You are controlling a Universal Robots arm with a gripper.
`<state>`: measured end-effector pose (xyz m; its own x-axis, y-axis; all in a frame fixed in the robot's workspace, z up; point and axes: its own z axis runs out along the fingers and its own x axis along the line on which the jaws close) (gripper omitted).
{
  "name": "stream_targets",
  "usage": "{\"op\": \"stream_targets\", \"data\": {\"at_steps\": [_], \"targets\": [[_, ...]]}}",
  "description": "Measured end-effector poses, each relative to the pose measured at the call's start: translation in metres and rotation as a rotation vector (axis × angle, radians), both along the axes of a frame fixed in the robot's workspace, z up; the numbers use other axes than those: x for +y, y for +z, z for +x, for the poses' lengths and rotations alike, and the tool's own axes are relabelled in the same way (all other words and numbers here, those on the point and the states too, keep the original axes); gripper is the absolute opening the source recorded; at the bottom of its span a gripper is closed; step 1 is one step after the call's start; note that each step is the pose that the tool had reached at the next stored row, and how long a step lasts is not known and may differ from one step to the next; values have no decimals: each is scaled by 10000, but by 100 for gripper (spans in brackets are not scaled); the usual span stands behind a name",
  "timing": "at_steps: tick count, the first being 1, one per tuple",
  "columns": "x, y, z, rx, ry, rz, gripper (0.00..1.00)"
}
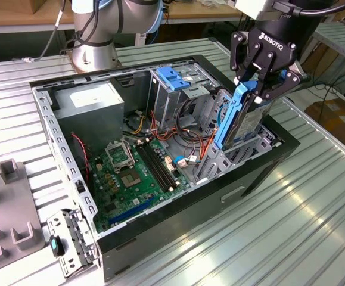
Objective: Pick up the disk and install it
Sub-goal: 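Insert the disk into the insertion slot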
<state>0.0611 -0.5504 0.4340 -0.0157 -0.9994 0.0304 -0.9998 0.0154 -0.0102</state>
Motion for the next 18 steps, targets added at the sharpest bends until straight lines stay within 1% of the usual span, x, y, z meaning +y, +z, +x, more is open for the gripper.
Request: {"op": "stream_targets", "data": {"at_steps": [8,9,13,16,17,18], "targets": [[0,-1,0,0,0,1,38],[1,0,0,1,0,-1,45],[0,-1,0,1,-1,-2,45],[0,-41,0,1,-1,-2,45],[0,-72,1,1,-1,-1,45],[0,-131,8,1,1,-2,43]]}}
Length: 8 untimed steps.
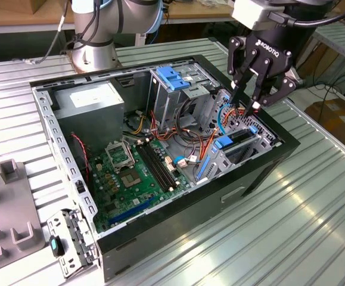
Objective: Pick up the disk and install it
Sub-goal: 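Insert the disk into the insertion slot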
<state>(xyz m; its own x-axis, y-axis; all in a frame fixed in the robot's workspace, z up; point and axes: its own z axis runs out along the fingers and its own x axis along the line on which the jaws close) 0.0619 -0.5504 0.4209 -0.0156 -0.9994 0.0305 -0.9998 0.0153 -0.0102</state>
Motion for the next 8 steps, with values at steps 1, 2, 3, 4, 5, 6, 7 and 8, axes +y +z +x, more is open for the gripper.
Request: {"op": "stream_targets", "data": {"at_steps": [1,2,3,4,5,6,7,8], "targets": [[0,-38,8,0,-1,-1,30],[0,-69,15,0,-1,-1,24],[0,-87,20,0,-1,1,18],[0,-106,25,0,-1,0,18],[0,-133,30,0,-1,1,12],[0,-147,32,0,-2,-1,11],[0,-150,33,0,-1,-3,11],[0,-151,33,0,-1,-3,11]]}}
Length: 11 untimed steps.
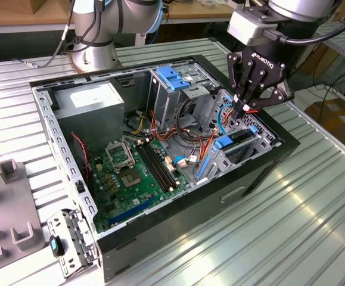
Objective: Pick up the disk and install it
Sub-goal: 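Insert the disk into the insertion slot, then insert the first disk wire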
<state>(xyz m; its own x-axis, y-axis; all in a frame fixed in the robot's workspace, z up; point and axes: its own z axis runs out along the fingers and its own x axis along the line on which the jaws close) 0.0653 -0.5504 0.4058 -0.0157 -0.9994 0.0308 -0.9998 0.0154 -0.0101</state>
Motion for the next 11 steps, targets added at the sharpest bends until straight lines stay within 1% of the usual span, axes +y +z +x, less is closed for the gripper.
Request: {"op": "stream_targets", "data": {"at_steps": [11], "targets": [[0,-4,0,0,0,3,11]]}}
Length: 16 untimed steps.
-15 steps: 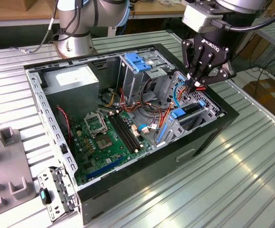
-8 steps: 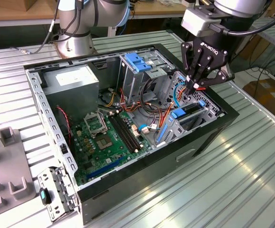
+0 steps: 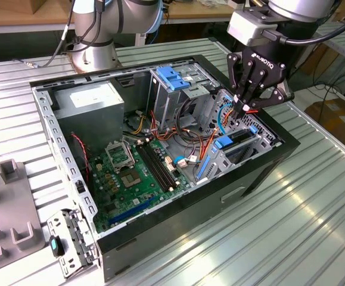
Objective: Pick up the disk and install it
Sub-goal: 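Insert the first disk wire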
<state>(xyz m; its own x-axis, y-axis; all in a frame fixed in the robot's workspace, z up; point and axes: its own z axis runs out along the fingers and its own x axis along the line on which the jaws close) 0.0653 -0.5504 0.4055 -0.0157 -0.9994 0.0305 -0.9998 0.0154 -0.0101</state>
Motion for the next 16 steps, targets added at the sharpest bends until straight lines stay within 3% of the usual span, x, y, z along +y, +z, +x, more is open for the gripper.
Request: {"op": "stream_targets", "data": {"at_steps": [10,14,16], "targets": [[0,-2,9,0,1,2,11],[0,-1,120,0,1,1,11],[0,-1,230,0,1,-1,11]]}}
